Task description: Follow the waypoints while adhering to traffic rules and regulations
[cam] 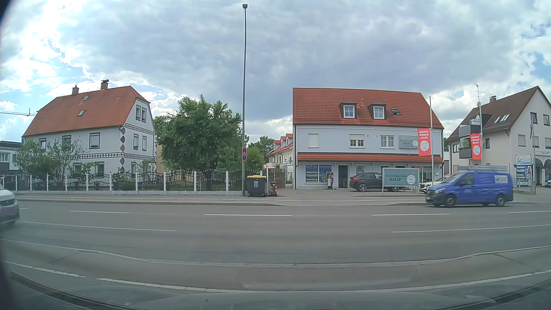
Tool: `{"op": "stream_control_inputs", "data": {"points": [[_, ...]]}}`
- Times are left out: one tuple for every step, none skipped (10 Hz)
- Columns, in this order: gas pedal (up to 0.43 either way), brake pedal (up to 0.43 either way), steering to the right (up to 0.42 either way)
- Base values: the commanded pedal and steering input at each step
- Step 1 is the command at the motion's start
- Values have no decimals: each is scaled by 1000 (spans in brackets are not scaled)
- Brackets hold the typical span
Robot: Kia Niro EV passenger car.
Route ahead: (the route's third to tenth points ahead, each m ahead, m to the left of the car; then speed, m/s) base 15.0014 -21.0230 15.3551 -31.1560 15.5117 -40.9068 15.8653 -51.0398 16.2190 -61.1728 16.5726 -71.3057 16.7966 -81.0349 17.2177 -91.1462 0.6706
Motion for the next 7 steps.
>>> {"op": "stream_control_inputs", "data": {"points": [[0,122,-10],[0,110,-9],[0,104,-8],[0,104,-8],[0,110,-9],[0,110,-8],[0,116,-8]]}}
